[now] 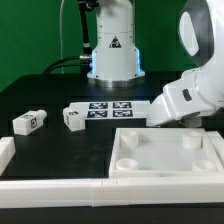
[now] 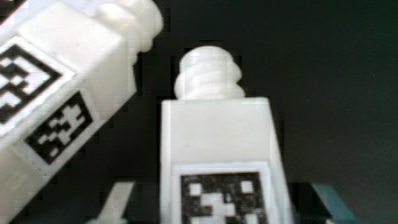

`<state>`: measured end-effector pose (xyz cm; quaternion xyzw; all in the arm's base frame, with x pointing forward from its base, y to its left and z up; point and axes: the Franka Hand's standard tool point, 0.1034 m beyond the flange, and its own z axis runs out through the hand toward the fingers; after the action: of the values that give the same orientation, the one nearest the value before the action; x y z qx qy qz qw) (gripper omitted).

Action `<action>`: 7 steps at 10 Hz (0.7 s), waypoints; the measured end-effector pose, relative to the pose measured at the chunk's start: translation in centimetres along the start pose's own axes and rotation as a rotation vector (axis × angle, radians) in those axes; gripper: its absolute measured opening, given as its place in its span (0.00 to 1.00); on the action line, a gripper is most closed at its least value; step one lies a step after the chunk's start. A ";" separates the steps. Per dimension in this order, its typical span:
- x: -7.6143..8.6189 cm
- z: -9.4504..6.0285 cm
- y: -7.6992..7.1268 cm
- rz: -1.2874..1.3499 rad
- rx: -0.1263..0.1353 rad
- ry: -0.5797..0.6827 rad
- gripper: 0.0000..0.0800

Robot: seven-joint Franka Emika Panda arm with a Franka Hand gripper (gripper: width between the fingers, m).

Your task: Assemble one leg

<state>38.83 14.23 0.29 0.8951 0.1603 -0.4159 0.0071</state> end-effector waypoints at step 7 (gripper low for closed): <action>-0.9 -0.8 -0.3 0.012 -0.003 -0.019 0.36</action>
Offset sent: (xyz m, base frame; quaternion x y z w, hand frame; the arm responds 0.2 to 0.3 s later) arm 0.0000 0.0000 0.0000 0.0000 0.0000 0.0000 1.0000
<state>38.77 14.35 1.53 0.8921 0.1556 -0.4240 0.0123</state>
